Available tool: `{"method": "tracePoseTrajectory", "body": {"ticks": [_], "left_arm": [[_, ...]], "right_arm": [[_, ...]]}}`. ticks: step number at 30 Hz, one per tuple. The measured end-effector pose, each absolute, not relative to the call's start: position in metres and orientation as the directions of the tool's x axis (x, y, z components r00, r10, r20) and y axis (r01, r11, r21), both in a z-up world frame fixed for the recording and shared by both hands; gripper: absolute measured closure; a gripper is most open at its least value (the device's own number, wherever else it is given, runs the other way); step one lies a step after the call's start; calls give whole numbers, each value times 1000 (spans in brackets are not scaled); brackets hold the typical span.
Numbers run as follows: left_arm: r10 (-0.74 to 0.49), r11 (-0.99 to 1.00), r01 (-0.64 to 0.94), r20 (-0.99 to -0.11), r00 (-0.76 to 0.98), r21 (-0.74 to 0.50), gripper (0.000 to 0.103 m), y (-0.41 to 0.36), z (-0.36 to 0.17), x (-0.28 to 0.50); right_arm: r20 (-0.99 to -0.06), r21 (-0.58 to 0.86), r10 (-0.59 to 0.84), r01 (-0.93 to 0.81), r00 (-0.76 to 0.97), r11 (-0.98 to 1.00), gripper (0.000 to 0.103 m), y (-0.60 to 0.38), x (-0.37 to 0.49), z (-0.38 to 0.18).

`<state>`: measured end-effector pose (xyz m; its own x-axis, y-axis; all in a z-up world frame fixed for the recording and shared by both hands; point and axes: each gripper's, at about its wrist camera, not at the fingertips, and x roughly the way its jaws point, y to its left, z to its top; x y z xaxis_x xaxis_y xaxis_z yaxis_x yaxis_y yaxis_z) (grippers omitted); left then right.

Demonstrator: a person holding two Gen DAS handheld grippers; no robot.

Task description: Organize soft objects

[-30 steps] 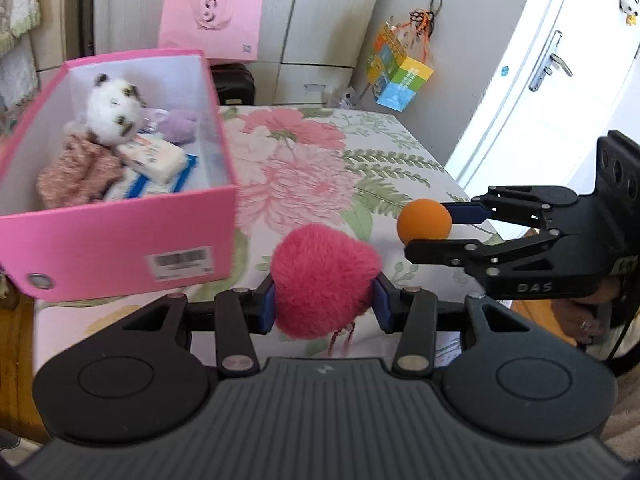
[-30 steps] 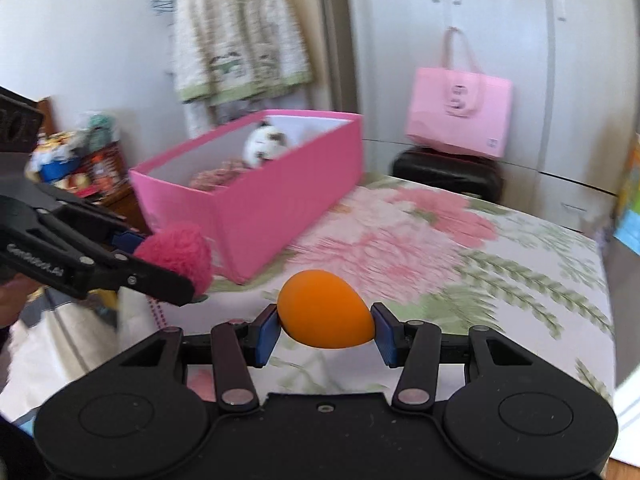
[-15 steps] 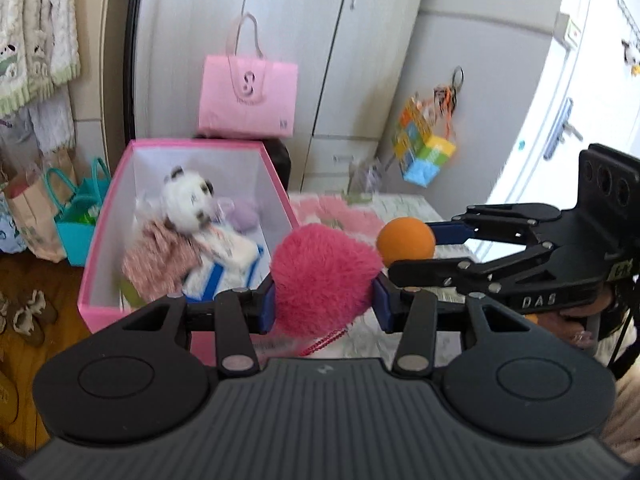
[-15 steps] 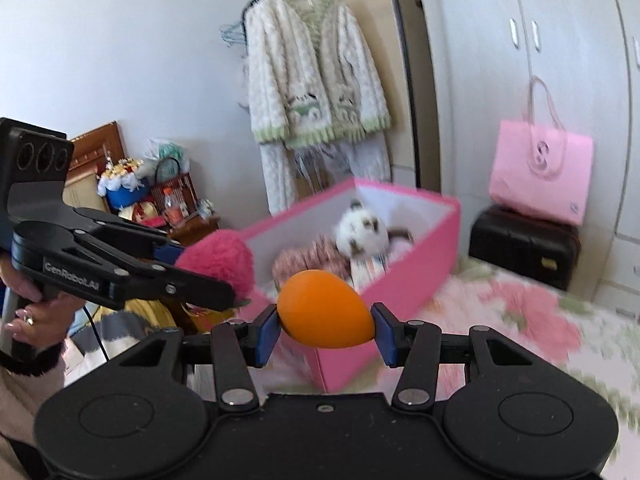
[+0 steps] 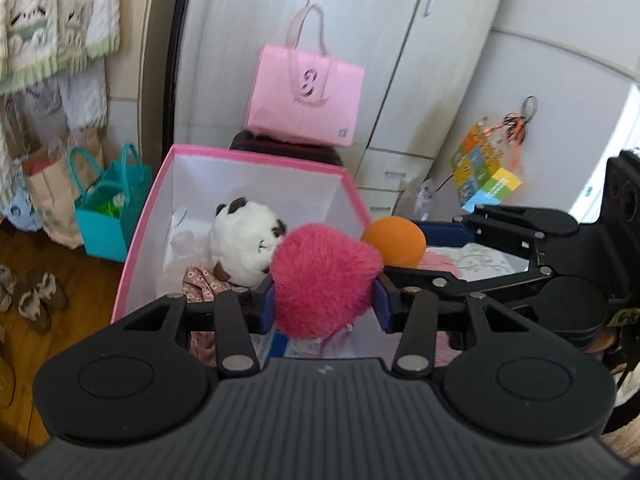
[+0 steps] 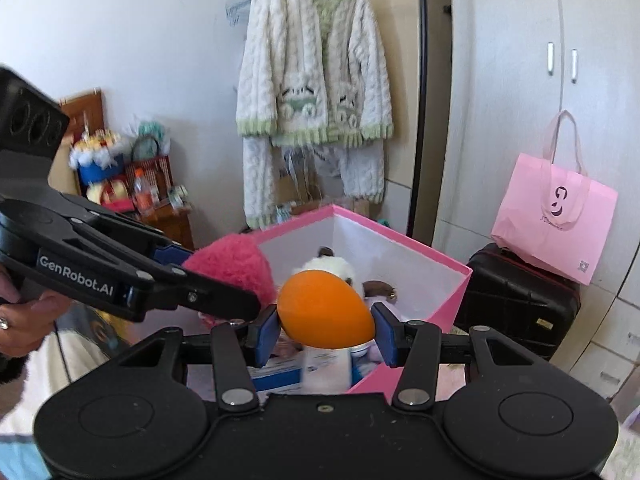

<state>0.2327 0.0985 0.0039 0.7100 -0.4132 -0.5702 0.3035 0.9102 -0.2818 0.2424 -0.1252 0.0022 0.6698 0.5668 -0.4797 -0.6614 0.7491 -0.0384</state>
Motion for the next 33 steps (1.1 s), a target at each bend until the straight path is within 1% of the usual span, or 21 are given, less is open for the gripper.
{"method": "tracePoseTrajectory", "body": {"ticks": [5,10,13,15,16,17,20,24,26,31,33], "left_arm": [[-382,923,255,-620,685,-288,56,98,-15,260],[-331,944,237,-652,682,-231,52,97,-22,267],[-308,951,225,-660,685,-210,45,98,-24,270],[-286,958,206,-657,697,-198,39,99,-25,270],[-279,960,201,-654,703,-194,36,101,-24,269],[-275,961,198,-650,708,-191,32,102,-23,268],[-265,964,198,-630,730,-176,27,105,-18,259],[-248,968,204,-617,747,-143,20,103,-12,246],[-240,971,201,-612,754,-132,14,102,-8,240],[-196,979,186,-608,769,-80,7,95,2,221],[-185,981,186,-607,773,-62,6,92,7,212]], "right_arm": [[-542,-137,513,-672,666,727,48,-105,276,-10],[-597,-192,481,-697,642,691,48,-95,295,-19],[-604,-218,467,-697,646,683,41,-90,301,-22],[-590,-228,465,-689,659,688,31,-90,302,-23],[-579,-229,465,-681,670,695,30,-91,301,-22],[-569,-225,463,-670,680,708,30,-93,299,-22],[-538,-180,471,-641,699,746,30,-103,291,-18],[-498,-78,520,-633,694,770,29,-124,272,-7],[-480,-46,538,-632,693,774,29,-133,260,-4],[-449,-25,538,-612,713,790,27,-147,229,2],[-453,-16,535,-606,713,795,27,-151,220,3]]}}
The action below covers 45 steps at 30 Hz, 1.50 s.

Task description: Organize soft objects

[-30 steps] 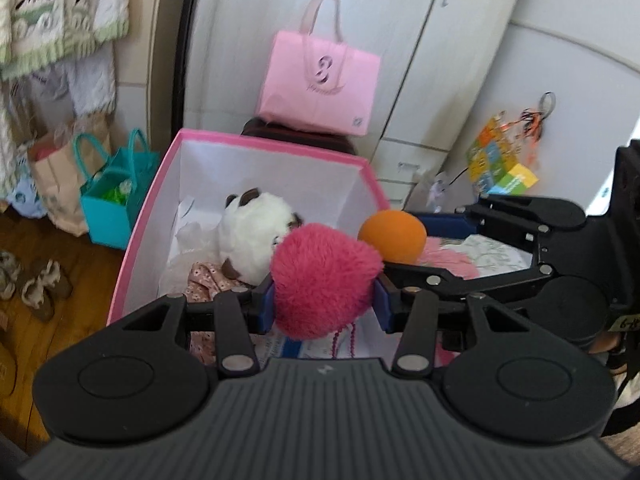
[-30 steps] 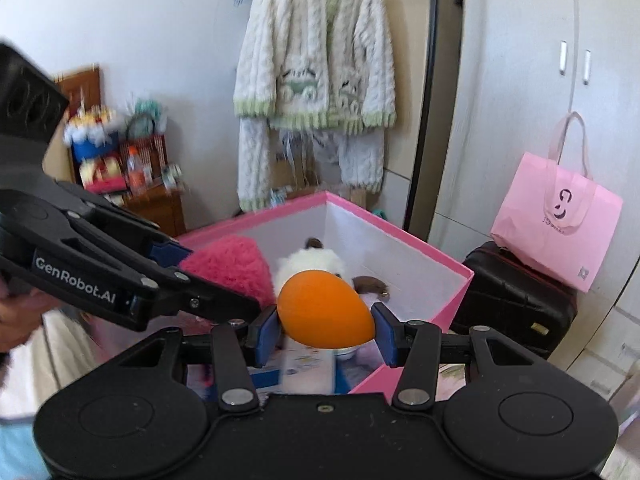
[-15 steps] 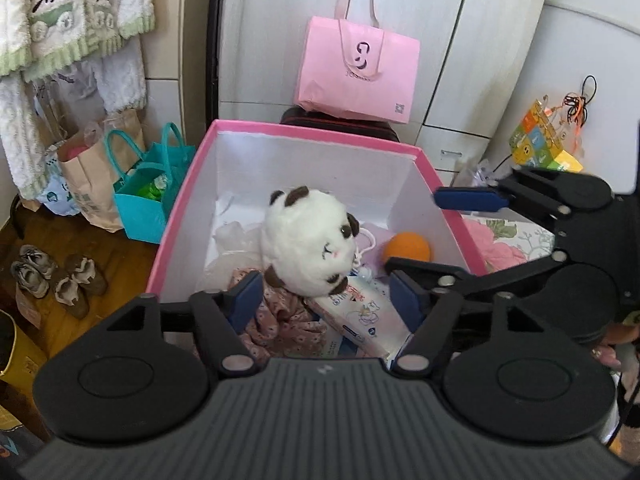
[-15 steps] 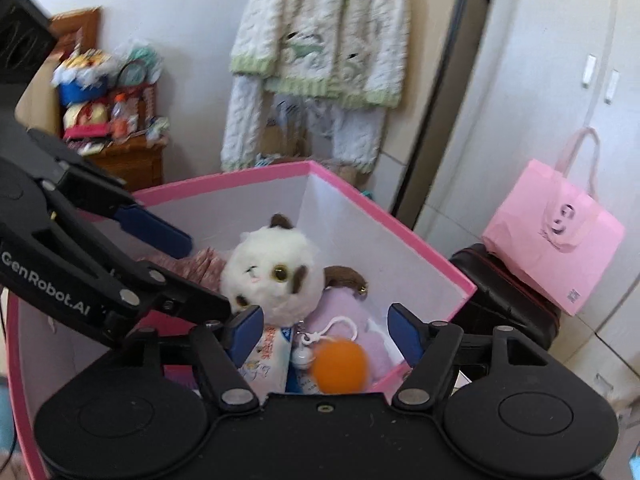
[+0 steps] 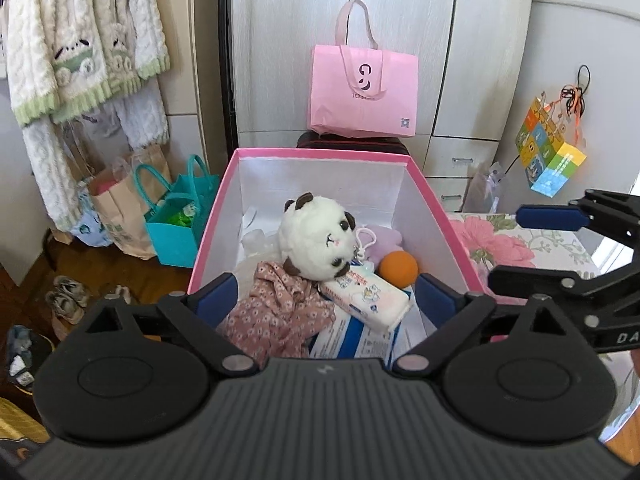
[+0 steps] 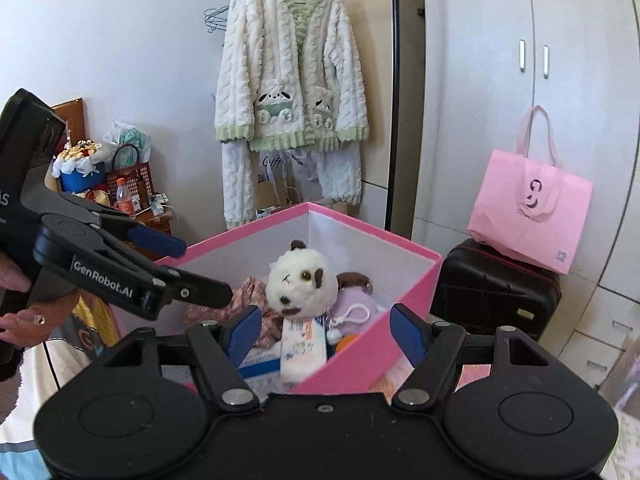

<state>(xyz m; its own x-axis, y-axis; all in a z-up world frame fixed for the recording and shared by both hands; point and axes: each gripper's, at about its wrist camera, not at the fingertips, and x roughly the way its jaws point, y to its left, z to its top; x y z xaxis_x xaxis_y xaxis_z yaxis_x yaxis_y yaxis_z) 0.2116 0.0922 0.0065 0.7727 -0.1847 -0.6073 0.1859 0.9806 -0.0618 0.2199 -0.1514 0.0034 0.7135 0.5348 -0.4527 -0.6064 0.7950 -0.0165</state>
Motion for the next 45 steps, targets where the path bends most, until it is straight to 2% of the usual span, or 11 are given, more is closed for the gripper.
{"method": "tracePoseTrajectory", "body": {"ticks": [9,13,16,21,27,33,37,45], "left_arm": [[-135,978,203,-609,782,43,3,73,33,169],[-120,982,186,-619,776,43,3,68,42,153],[-97,987,154,-609,787,42,2,66,46,141],[-71,991,129,-646,760,44,1,60,50,124],[-86,989,143,-645,759,37,1,54,53,102],[-83,985,157,-611,787,68,1,46,55,81],[-114,984,175,-607,787,41,1,45,52,72],[-164,982,188,-631,758,-28,1,49,42,72]], "right_arm": [[-443,-27,492,-560,749,828,20,-167,176,19],[-431,-28,478,-540,766,841,18,-175,160,27],[-423,-29,466,-526,777,850,13,-179,145,30],[-440,-13,425,-478,791,878,0,-188,129,33],[-524,-50,285,-363,803,931,0,-188,115,39],[-420,12,294,-318,858,948,0,-205,82,43],[-371,24,268,-279,889,960,0,-212,59,43],[-374,113,236,-208,897,972,0,-234,40,33]]}}
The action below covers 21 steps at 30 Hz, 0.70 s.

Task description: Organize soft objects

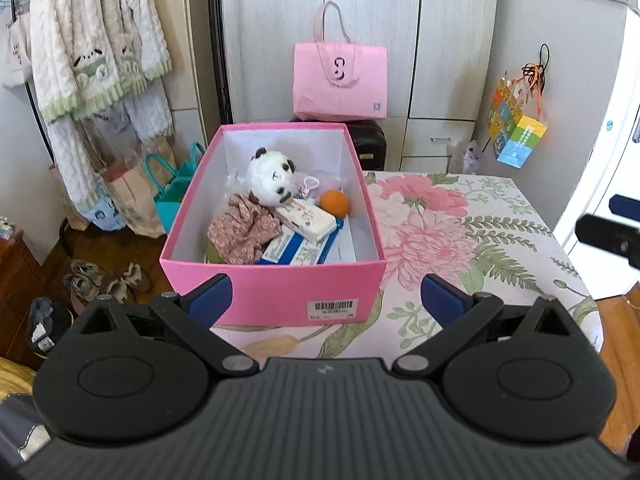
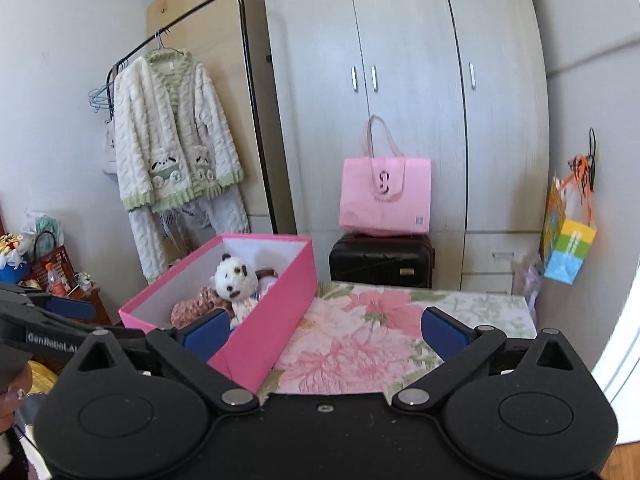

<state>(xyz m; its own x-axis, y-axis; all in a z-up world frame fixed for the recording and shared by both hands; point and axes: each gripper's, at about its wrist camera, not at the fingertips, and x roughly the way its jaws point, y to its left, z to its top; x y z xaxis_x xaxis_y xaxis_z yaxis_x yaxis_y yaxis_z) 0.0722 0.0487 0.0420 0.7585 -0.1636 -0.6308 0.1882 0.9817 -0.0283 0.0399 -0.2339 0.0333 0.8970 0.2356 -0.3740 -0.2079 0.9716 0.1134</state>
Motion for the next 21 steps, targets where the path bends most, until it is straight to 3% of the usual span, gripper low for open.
{"method": "tracePoseTrajectory", "body": {"ticks": [8,21], "left_arm": [[-123,990,143,-602,789,-15,1,49,38,69],[-57,995,94,-532,845,42,1,39,23,51]], "right_arm": [[-429,104,216,-190,877,976,0,-237,36,22],[-423,67,182,-169,888,983,0,-224,18,4]]}}
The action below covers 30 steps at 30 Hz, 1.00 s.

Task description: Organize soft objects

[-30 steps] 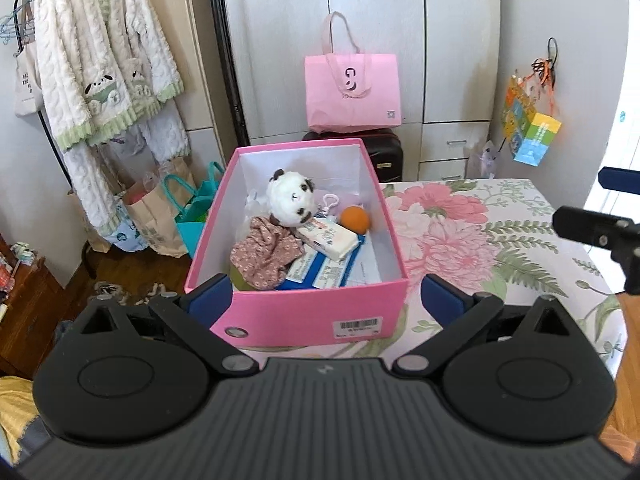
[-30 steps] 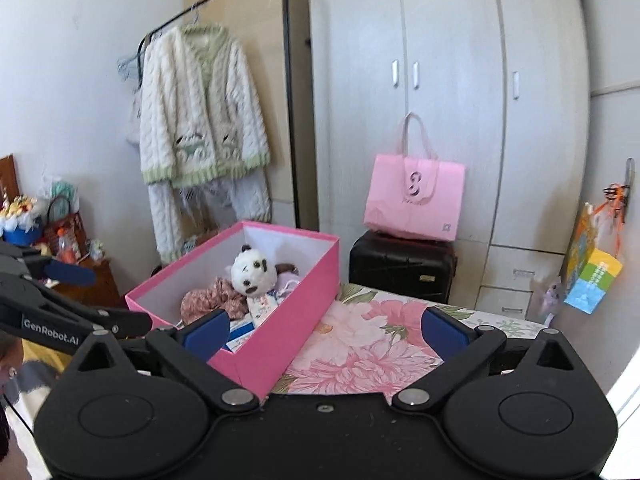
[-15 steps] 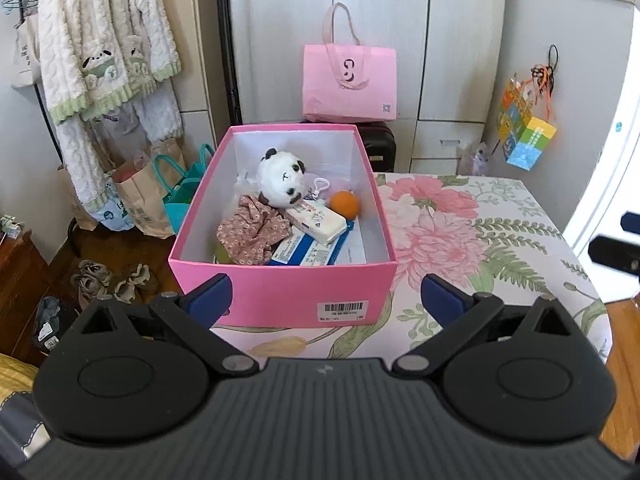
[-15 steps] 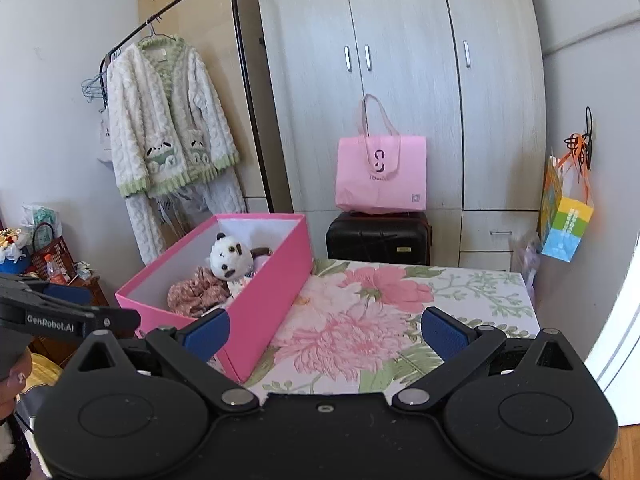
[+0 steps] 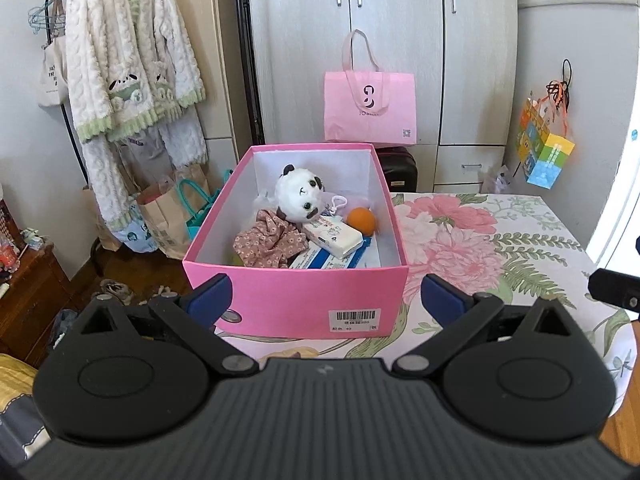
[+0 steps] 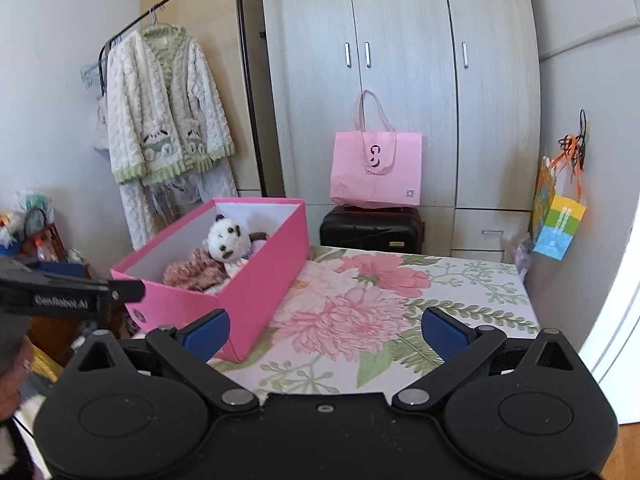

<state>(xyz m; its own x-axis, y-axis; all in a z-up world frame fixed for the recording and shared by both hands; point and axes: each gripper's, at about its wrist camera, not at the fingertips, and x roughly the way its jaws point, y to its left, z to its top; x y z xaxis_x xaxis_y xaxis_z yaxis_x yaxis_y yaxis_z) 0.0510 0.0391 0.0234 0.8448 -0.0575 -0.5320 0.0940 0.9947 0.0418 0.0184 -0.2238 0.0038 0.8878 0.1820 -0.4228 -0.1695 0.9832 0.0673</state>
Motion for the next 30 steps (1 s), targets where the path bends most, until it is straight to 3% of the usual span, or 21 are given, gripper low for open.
{"method": "tracePoseTrajectory", "body": {"ticks": [17,30], "left_arm": [[-75,994,106,-480,874,39,1,33,12,36],[-70,994,101,-493,867,36,1,35,4,39]], "right_arm": [[-372,-90,-37,4,927,996,0,-216,1,-8],[-332,-59,-79,63,940,996,0,-225,-10,-8]]}}
